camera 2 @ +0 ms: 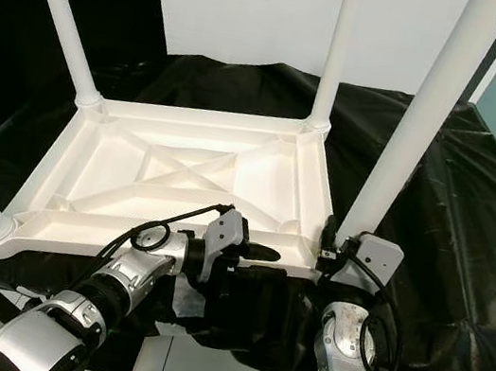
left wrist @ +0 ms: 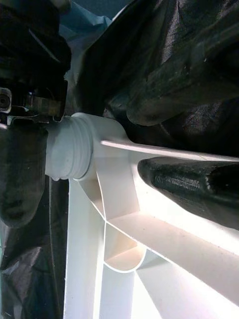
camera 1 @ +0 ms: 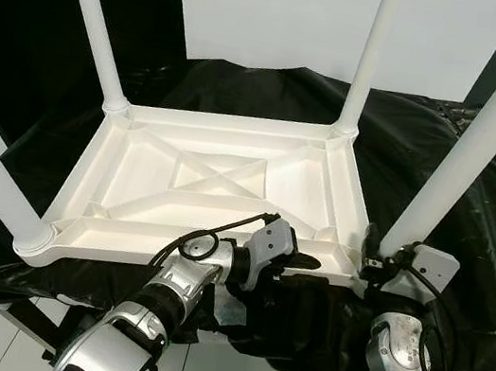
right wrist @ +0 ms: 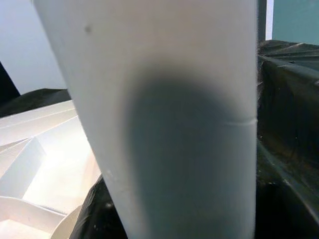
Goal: Building children table
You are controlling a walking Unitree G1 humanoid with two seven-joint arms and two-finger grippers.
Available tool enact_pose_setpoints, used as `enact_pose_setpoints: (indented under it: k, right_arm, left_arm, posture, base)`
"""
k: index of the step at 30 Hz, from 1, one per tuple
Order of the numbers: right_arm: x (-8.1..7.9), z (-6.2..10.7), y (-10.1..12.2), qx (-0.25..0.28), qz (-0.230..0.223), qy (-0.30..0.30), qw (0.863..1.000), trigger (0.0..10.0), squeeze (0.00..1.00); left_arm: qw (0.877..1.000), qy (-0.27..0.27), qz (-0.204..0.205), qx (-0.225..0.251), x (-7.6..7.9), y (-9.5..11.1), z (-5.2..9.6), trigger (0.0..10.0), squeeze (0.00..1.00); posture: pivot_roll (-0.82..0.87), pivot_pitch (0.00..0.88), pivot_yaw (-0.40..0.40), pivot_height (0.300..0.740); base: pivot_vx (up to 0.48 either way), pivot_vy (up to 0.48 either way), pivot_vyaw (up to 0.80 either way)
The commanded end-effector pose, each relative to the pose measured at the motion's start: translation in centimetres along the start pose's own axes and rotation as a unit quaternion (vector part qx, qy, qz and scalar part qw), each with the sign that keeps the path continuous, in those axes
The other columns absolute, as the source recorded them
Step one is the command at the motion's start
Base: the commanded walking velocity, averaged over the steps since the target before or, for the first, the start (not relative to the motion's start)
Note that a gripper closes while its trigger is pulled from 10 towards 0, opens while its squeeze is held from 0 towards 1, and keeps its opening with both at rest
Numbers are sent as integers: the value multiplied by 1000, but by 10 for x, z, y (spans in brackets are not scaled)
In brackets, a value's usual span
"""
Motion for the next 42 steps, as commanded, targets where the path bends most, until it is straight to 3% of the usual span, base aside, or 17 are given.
enact_pose_setpoints:
  k: [1,2,7,13,14,16,17,18,22,26,27,28,29,35,42]
  right_arm:
    - [-21,0,-7,-23,-23,53,998,5490,161]
    - [-28,0,-4,-14,-32,83,996,10000,1000]
    - [-39,1,4,13,-9,153,988,10000,1000]
    - [-15,-5,3,6,28,180,983,10000,1000]
    - [-6,-5,1,-6,46,218,975,10000,776]
    - [0,-5,0,-15,57,244,968,10000,776]
    - [9,-5,-1,-23,77,275,958,10000,0]
    - [9,-5,-1,-23,77,275,958,10000,0]
    - [37,-12,9,-36,131,335,932,10000,0]
    - [40,-15,18,-33,148,365,919,10000,0]
    - [39,-14,19,-36,152,386,909,4784,0]
    - [39,-14,19,-36,152,386,909,4784,0]
    - [39,-13,19,-39,152,394,906,0,0]
    - [41,-9,16,-56,153,420,893,0,0]
    - [45,-7,12,-76,136,426,891,0,0]
  left_arm:
    - [995,-48,57,-72,22,-39,-1,10000,0]
    - [995,-48,57,-71,22,-39,-1,10000,0]
    - [994,-49,60,-71,24,-41,-1,10000,0]
    - [995,-49,60,-70,24,-40,-2,10000,0]
    - [995,-49,60,-70,24,-40,-2,10000,0]
    - [995,-50,60,-69,24,-40,-3,10000,0]
    - [994,-51,60,-69,24,-39,-3,10000,0]
    - [994,-51,60,-69,24,-39,-3,10000,0]
    - [994,-53,60,-70,24,-39,-4,10000,0]
    - [994,-52,59,-70,24,-39,-5,10000,0]
    - [994,-52,60,-70,24,-39,-5,10000,0]
    - [994,-52,60,-70,24,-39,-5,10000,0]
    - [994,-52,60,-69,24,-39,-5,10000,0]
    - [994,-50,61,-71,24,-40,-3,10000,0]
    - [994,-51,61,-73,25,-41,-1,10000,0]
  posture:
    - [-135,0,60,740]
    - [-135,0,60,740]
    - [-140,0,59,740]
    - [-146,0,58,740]
    - [-152,0,59,740]
    - [-152,0,59,740]
    - [-158,0,61,740]
    - [-158,0,61,740]
    - [-161,0,60,740]
    - [-161,0,59,740]
    - [-157,0,58,740]
    - [-157,0,58,740]
    - [-157,0,58,740]
    - [-152,0,59,740]
    - [-151,0,60,740]
  base:
    - [0,0,0]
    - [0,0,0]
    - [0,0,0]
    - [0,0,0]
    - [0,0,0]
    - [0,0,0]
    - [0,0,0]
    - [0,0,0]
    - [0,0,0]
    - [0,0,0]
    - [0,0,0]
    - [0,0,0]
    - [0,0,0]
    - [0,0,0]
    - [0,0,0]
Point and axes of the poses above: a point about 5 cm out from each wrist's last joint towards the gripper, its own z axis pointing back from the gripper into the wrist, its own y axis along the axis of the wrist's last joint, x = y × z, the point moved 1 cm from there along -z, pointing out of the wrist towards the gripper, and after that the axes turned 5 degrees about z, right-handed, at the moved point
